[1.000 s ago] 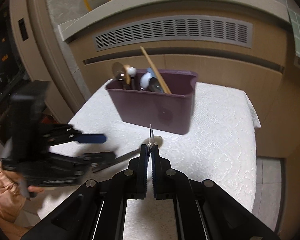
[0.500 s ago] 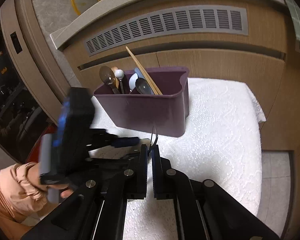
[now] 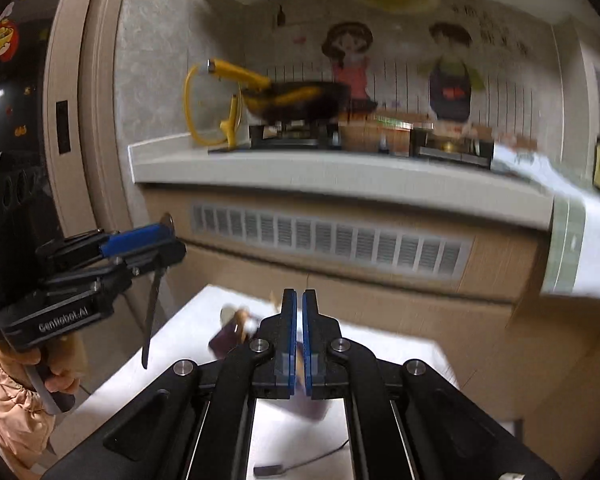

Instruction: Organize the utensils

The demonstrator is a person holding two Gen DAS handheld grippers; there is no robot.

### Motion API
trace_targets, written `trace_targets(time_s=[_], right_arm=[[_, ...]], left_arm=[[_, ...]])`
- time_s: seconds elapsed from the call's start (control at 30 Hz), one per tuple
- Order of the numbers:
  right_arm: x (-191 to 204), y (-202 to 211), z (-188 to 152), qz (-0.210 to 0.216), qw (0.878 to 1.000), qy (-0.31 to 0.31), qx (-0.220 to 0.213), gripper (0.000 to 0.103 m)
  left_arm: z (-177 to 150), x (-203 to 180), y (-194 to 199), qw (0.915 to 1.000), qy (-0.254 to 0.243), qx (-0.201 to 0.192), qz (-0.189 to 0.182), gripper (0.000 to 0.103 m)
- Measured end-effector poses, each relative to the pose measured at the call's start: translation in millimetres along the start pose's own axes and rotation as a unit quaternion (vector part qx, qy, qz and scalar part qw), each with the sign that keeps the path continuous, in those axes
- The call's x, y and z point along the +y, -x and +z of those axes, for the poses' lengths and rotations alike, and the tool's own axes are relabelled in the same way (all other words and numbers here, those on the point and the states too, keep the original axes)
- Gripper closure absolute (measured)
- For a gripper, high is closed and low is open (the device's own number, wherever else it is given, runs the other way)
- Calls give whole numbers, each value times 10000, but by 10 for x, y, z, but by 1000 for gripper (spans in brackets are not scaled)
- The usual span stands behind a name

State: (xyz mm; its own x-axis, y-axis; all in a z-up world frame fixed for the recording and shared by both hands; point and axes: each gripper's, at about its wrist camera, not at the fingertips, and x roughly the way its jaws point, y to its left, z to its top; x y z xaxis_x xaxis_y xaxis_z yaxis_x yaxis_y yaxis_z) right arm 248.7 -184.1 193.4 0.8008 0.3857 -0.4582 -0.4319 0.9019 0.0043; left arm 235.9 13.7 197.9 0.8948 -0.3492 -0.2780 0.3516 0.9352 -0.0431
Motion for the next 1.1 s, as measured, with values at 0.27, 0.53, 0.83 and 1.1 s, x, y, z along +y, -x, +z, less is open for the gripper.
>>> trace_targets(time_s=[0.27,0.53,0.83,1.1], right_arm=[[-206,-578,-826,-196,9870,-445,1533,49],[129,-858,-2001,-114,9639,618,2588,50],[465,-1169,-2331,271,9370,2313,2603,30],[-171,-1838,-2048,1217,9357,779,3218,26]], left_arm=[[-324,242,-148,9990,407,196,40,69],[-1009,433,-109,9919,960,823,-143,69],[-1488,628,-79,9804,1585,1169,-30,69],[-1612,704,-170,9740,1748,1444,39,69]])
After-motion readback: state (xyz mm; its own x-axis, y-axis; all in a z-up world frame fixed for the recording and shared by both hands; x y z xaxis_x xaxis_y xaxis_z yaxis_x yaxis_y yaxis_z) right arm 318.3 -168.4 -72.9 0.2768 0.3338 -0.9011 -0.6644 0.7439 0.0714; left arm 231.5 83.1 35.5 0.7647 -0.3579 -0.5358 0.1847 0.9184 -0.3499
